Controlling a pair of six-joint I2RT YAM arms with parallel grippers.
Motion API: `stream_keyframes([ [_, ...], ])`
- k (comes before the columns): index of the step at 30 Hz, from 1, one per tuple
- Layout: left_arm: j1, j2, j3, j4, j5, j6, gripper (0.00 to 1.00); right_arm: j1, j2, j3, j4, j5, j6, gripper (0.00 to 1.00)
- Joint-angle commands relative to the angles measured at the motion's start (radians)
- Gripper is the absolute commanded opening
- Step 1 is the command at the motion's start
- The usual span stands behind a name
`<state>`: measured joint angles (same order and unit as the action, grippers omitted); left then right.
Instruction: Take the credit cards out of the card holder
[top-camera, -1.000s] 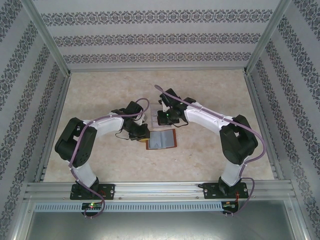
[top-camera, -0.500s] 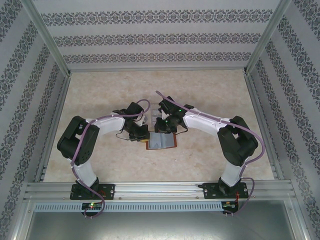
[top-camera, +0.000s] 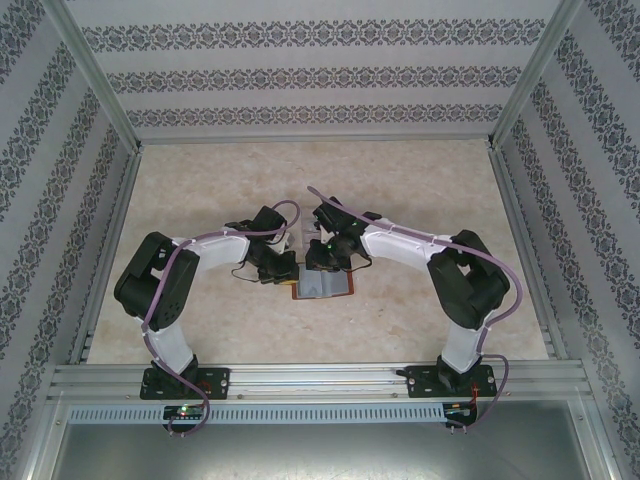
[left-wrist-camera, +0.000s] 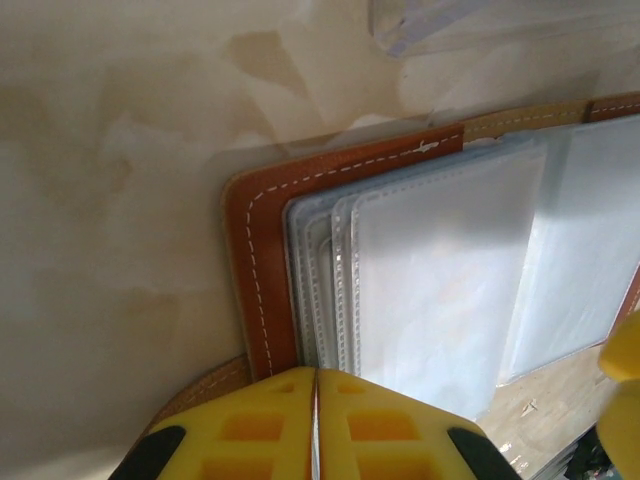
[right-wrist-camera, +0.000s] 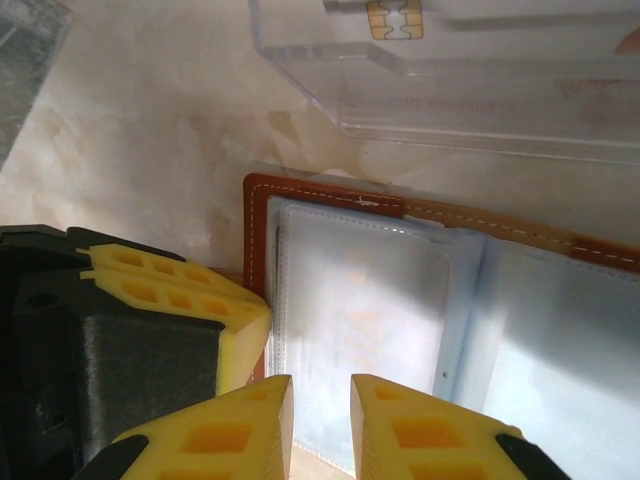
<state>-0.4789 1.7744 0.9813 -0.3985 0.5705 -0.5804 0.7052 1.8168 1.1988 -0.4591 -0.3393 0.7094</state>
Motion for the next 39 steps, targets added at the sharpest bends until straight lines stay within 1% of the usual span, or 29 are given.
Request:
stream_keyframes([
  [1, -0.012, 0.008, -0.013, 0.024, 0.011, 0.007, 0.09, 0.016, 0.031, 0.001, -0.01, -0.012, 0.013, 0.23],
  [12, -0.012, -0.001, -0.026, 0.033, 0.012, -0.002, 0.09, 0.029, 0.073, 0.019, -0.029, -0.004, 0.011, 0.25],
  [22, -0.013, -0.004, -0.032, 0.032, 0.012, -0.001, 0.09, 0.037, 0.09, 0.034, -0.078, 0.049, -0.002, 0.28],
  [31, -0.012, -0.011, -0.037, 0.032, 0.009, -0.004, 0.09, 0.045, 0.088, 0.054, -0.14, 0.096, -0.023, 0.35],
  [36, -0.012, -0.013, -0.038, 0.032, 0.009, -0.004, 0.09, 0.048, 0.094, 0.061, -0.153, 0.108, -0.03, 0.4],
  [39, -0.012, -0.016, -0.037, 0.032, 0.01, -0.004, 0.09, 0.05, 0.092, 0.061, -0.157, 0.117, -0.034, 0.45],
])
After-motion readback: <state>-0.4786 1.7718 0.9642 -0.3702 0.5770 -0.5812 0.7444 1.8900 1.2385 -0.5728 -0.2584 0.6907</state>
